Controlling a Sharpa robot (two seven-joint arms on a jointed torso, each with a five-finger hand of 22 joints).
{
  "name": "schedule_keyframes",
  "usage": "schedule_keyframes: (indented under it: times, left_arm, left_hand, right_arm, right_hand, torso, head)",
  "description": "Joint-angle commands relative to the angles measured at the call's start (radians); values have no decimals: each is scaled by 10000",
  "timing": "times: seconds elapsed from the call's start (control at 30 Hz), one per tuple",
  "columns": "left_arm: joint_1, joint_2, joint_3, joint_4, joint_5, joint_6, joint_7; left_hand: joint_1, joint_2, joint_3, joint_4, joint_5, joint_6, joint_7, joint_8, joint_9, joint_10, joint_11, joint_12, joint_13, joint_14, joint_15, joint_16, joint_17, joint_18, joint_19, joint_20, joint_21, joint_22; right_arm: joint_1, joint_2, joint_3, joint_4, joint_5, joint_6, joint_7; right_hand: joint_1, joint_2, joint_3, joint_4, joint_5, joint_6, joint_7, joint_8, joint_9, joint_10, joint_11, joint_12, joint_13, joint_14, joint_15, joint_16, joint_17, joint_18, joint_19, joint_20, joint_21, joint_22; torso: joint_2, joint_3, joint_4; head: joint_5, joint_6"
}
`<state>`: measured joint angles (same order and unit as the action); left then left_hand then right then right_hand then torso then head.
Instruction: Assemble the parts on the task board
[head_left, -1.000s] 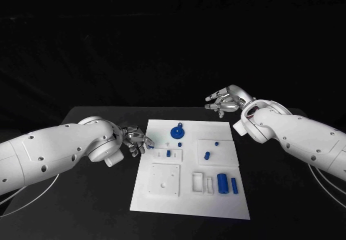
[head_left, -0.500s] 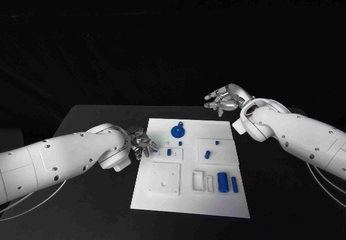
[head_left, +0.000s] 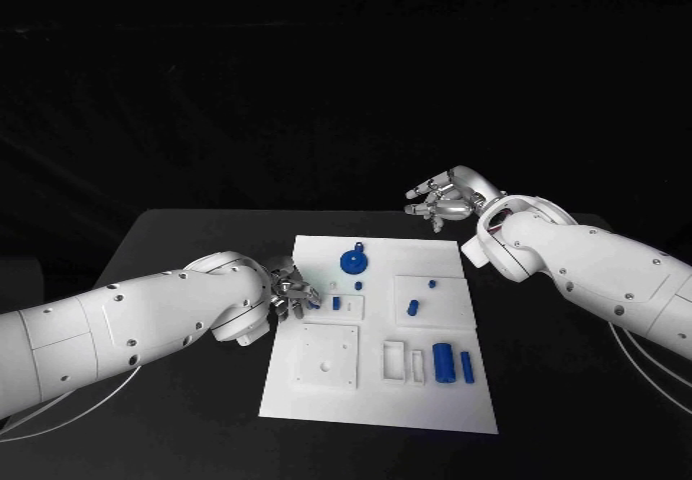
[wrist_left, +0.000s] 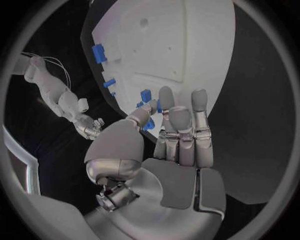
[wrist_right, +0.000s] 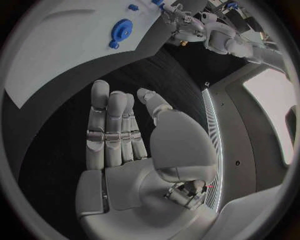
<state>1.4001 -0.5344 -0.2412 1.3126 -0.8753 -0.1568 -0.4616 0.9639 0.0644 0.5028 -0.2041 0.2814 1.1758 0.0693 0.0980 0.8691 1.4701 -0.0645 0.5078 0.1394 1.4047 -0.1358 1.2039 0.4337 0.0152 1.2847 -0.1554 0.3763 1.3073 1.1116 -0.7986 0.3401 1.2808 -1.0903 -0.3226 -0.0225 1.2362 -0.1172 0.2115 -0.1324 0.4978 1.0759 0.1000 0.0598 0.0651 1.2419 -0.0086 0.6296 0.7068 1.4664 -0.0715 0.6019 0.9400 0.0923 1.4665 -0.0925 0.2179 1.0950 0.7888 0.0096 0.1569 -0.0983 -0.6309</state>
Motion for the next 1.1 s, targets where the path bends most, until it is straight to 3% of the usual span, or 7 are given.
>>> schedule_keyframes:
  times: [0.03, 1.1]
  left_arm:
    - [-14, 56, 7, -51, -225, 78, -95]
    - [-31, 229, 9, -212, -629, 418, -196]
  left_hand:
    - [-76, 63, 521, -445, 6, 961, -882, 61, 187, 432, -36, 44, 9, 44, -59, 61, 19, -105, 28, -34, 24, 147]
    - [-84, 36, 513, -439, 11, 1035, -914, 64, 357, 433, -56, 262, 34, 71, -66, 180, 89, -104, 54, -39, 89, 155]
  right_arm:
    - [-4, 0, 5, 16, -66, 123, 65]
    - [-5, -10, 5, 17, -66, 145, 60]
  right_hand:
    - [-30, -84, -2, 37, 32, -39, 5, 28, 15, -10, -90, -36, 14, 56, -101, 67, -11, 10, 191, -74, -35, 8]
    - [-50, -90, 26, 45, 60, -46, 7, 27, 15, -10, -91, -43, 16, 54, -101, 68, -17, 9, 204, -74, -70, 31]
  torso:
    - [-2, -2, 6]
    - [4, -19, 12]
  head:
    - [-13, 5]
    - [-84, -36]
